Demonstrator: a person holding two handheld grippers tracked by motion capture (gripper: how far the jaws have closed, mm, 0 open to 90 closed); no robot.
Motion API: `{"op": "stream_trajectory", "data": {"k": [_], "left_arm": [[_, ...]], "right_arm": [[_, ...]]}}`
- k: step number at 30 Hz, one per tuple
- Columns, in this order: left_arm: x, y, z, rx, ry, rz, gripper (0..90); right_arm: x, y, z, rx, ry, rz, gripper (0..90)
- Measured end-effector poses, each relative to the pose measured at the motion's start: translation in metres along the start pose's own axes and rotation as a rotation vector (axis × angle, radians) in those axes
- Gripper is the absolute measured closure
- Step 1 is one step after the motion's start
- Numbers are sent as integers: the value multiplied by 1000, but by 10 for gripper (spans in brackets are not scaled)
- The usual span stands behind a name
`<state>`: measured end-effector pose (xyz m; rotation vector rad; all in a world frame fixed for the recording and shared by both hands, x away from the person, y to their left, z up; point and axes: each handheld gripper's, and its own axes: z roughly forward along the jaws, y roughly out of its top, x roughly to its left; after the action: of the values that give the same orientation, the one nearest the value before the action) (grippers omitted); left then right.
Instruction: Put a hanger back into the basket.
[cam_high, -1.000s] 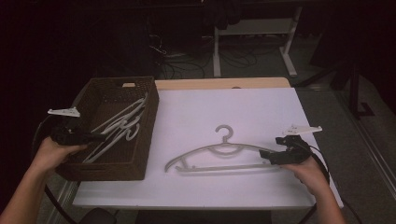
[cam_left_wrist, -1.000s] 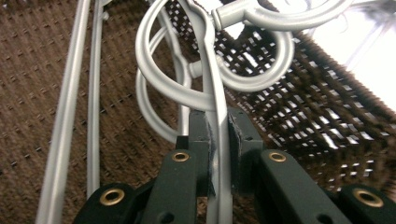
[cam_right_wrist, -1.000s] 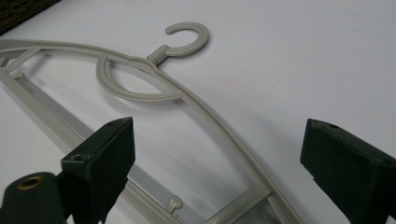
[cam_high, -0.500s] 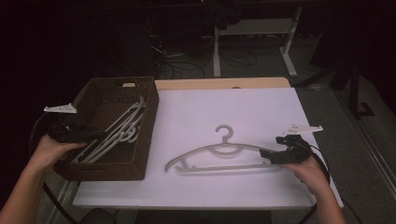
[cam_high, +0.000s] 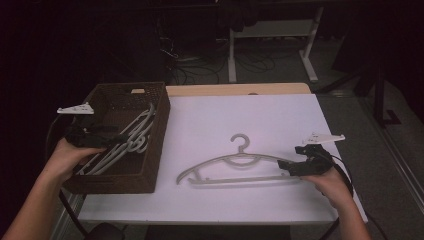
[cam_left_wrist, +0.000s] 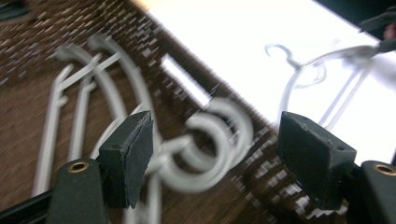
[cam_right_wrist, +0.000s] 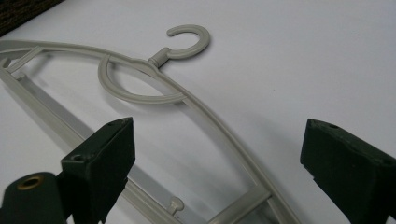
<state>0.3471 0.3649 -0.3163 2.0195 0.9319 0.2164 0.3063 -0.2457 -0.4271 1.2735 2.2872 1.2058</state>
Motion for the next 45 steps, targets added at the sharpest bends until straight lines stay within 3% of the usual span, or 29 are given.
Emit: {"op": "stream_trajectory", "data": {"k": [6, 11, 19, 23, 30, 45], "left_arm": [[-32, 17, 17, -48, -57, 29, 315], [-56, 28, 35, -77, -128, 47, 403], [-93, 38, 73, -59, -219, 67, 635], [-113, 38, 93, -36, -226, 92, 738], [-139, 26, 126, 0, -256, 124, 898], [-169, -30, 193, 231, -334, 186, 900]], "right_arm": [[-1, -1, 0, 1, 0, 2, 98], [-2, -2, -1, 0, 2, 3, 98], [-2, -2, -1, 1, 6, -1, 98], [-2, -2, 0, 1, 8, -4, 98], [-3, -2, 0, 4, 6, -8, 98], [-2, -4, 0, 7, 5, -14, 98]]}}
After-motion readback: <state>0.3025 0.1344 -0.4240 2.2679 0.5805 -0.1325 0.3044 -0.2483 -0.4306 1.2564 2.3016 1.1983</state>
